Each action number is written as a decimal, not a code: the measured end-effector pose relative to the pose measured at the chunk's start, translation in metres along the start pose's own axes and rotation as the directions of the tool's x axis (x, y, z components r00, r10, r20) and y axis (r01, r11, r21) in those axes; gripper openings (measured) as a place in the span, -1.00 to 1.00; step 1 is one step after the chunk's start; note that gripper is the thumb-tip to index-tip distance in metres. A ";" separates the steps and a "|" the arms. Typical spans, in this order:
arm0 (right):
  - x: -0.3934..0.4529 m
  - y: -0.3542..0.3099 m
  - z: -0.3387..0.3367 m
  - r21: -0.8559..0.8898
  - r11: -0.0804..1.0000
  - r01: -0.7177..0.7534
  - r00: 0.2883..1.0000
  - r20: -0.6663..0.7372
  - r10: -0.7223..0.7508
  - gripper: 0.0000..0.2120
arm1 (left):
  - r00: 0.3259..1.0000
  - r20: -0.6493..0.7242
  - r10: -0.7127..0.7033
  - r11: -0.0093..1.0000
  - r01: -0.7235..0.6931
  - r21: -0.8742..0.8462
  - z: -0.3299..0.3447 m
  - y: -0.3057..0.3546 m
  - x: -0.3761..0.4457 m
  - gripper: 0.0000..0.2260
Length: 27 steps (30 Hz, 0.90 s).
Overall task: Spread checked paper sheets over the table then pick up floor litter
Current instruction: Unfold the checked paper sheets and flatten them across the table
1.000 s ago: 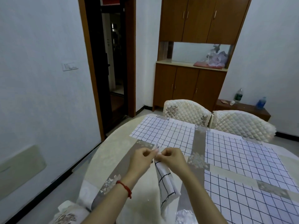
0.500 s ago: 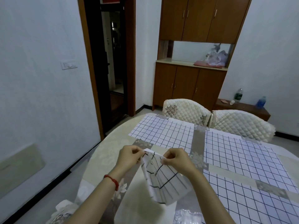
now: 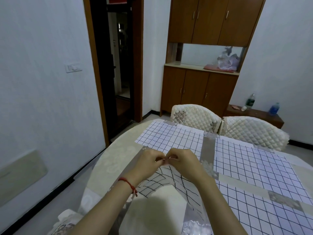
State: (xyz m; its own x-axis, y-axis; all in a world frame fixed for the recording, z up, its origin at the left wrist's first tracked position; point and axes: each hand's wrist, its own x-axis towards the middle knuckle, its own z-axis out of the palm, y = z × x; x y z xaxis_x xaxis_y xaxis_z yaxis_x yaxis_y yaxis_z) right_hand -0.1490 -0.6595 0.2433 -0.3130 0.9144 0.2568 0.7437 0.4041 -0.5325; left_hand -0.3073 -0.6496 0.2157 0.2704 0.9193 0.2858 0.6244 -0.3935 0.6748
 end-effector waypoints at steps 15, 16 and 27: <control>-0.009 0.036 -0.018 0.425 0.891 -0.163 0.972 -0.084 0.218 -0.79 | 0.975 -0.151 -0.165 0.965 0.127 -0.230 -0.036 -0.010 0.003 -0.93; -0.006 0.033 -0.017 0.421 0.897 -0.134 0.979 -0.086 0.186 -0.79 | 0.978 -0.124 -0.168 0.956 0.131 -0.262 -0.035 -0.007 0.003 -0.91; -0.009 0.040 -0.023 0.322 0.927 -0.193 0.981 0.042 0.190 -0.61 | 0.949 -0.264 -0.173 0.937 0.076 -0.340 -0.037 0.003 0.010 -0.67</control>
State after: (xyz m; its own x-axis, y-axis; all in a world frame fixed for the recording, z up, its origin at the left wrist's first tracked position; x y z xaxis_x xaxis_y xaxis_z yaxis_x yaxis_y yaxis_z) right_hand -0.1027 -0.6526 0.2384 -0.1909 0.9746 0.1170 0.5599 0.2060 -0.8025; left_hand -0.3296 -0.6421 0.2459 -0.0444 0.9414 0.3343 0.3569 -0.2976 0.8855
